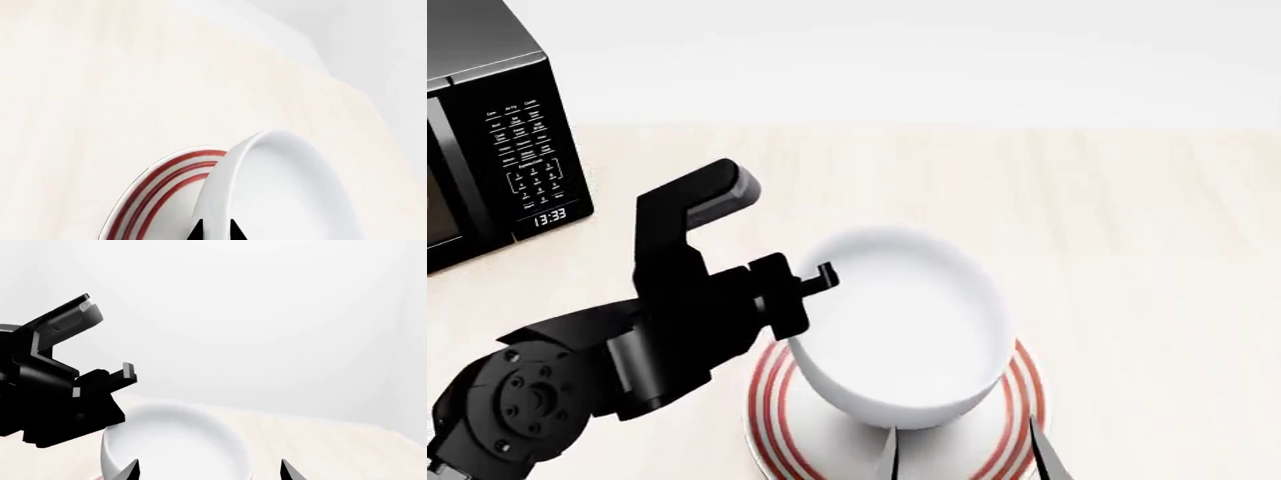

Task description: Pick up the white bowl and put it on the plate.

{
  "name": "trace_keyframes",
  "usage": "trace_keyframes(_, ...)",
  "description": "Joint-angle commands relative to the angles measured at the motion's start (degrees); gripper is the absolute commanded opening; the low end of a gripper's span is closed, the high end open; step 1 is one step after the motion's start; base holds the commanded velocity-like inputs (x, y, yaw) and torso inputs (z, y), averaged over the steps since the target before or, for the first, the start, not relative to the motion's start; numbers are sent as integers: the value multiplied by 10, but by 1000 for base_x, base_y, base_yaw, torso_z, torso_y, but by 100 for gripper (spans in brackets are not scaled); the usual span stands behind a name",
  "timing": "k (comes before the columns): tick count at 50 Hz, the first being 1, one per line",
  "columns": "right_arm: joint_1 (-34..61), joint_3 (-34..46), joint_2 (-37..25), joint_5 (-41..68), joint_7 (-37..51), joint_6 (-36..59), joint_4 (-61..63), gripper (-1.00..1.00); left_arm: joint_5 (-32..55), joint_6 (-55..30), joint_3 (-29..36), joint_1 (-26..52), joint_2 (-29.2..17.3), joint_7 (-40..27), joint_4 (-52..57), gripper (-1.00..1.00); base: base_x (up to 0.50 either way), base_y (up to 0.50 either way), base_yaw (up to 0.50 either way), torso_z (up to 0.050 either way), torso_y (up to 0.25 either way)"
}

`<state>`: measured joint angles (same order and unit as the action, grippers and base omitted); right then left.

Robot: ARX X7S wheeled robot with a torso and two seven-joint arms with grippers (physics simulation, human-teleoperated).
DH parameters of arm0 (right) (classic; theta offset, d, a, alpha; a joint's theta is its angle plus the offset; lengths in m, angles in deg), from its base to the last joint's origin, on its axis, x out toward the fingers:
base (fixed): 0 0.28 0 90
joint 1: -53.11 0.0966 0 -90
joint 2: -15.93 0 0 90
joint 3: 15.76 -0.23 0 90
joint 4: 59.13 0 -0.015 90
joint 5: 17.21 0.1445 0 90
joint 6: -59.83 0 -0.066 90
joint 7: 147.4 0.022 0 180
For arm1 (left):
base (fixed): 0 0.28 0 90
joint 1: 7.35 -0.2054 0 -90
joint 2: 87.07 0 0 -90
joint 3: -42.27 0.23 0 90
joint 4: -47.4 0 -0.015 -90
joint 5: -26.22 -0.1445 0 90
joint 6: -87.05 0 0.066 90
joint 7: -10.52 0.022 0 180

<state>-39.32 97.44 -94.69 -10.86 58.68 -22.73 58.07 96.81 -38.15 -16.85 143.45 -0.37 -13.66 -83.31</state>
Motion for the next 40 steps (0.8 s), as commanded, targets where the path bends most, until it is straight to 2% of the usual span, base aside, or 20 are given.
trace_keyframes(1,0,1,-1,1,1,-2,-3,100,23,7,-10,-15,3,-7,28,-100,0,0,0,0,0)
trace_keyframes(19,2,3,-3,4,2,-3,-5,100,30,23,3,-26,6,0,17,-100,0,0,0,0,1)
trace_keyframes(40,4,6,-4,7,3,-5,-10,100,16,61,33,-21,13,38,-49,-100,0,0,0,1,0)
